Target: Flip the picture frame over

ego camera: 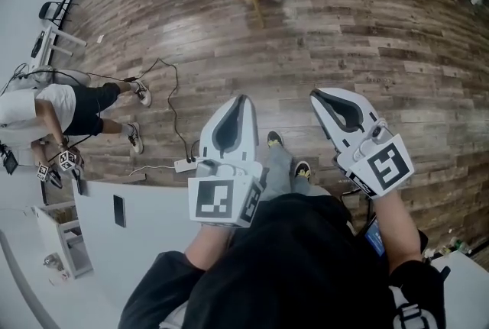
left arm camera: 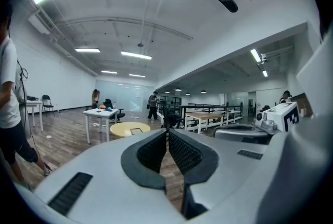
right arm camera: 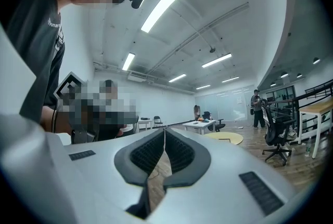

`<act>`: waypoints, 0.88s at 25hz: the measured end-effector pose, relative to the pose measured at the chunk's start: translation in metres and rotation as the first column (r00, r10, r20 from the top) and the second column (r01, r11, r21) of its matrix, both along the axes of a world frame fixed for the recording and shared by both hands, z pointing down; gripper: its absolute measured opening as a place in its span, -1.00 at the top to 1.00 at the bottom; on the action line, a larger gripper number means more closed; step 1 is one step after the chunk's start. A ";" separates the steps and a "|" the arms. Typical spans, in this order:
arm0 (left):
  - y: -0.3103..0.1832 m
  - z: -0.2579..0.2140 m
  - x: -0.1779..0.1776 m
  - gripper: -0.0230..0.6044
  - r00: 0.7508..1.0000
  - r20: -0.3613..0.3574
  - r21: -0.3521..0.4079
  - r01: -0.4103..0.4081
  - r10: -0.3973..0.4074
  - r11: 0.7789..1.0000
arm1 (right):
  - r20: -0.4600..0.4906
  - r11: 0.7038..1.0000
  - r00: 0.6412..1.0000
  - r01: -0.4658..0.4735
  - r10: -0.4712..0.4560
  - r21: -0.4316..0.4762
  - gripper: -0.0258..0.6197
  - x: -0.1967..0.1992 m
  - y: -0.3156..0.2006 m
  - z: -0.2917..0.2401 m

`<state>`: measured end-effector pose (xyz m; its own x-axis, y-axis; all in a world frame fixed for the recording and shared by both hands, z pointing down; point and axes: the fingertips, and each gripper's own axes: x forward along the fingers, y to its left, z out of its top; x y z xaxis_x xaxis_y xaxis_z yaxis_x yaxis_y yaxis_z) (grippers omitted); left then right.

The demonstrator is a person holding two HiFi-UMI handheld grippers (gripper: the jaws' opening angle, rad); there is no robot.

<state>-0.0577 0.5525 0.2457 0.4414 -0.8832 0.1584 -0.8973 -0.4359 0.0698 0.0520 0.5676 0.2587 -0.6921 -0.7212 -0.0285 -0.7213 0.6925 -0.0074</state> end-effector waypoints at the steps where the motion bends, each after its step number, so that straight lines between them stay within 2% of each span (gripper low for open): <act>1: -0.007 0.002 -0.003 0.82 1.000 -0.001 -0.009 0.004 -0.004 1.000 | -0.003 1.000 1.000 0.001 -0.001 -0.005 0.86 -0.003 -0.007 0.001; 7: -0.075 0.016 -0.029 0.82 0.999 -0.030 -0.048 0.013 -0.015 0.999 | -0.042 1.000 0.999 -0.002 0.001 -0.023 0.86 -0.027 -0.075 0.009; 14: -0.174 0.013 -0.060 0.82 0.999 -0.034 -0.003 -0.012 0.012 1.000 | -0.072 0.999 0.997 -0.012 0.009 -0.033 0.86 -0.058 -0.175 0.011; 17: -0.202 0.011 -0.074 0.82 0.998 -0.054 0.012 -0.025 0.025 1.000 | -0.078 0.999 0.997 -0.012 0.008 -0.051 0.86 -0.074 -0.208 0.010; 22: -0.241 0.018 -0.093 0.82 0.998 -0.047 0.002 -0.033 0.033 0.999 | -0.072 0.999 0.997 -0.022 0.019 -0.036 0.86 -0.088 -0.252 0.008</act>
<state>-0.1509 0.3116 0.2641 0.4773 -0.8682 0.1354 -0.8781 -0.4655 0.1106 -0.0360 0.3159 0.2666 -0.6765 -0.7349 0.0478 -0.7349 0.6778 0.0195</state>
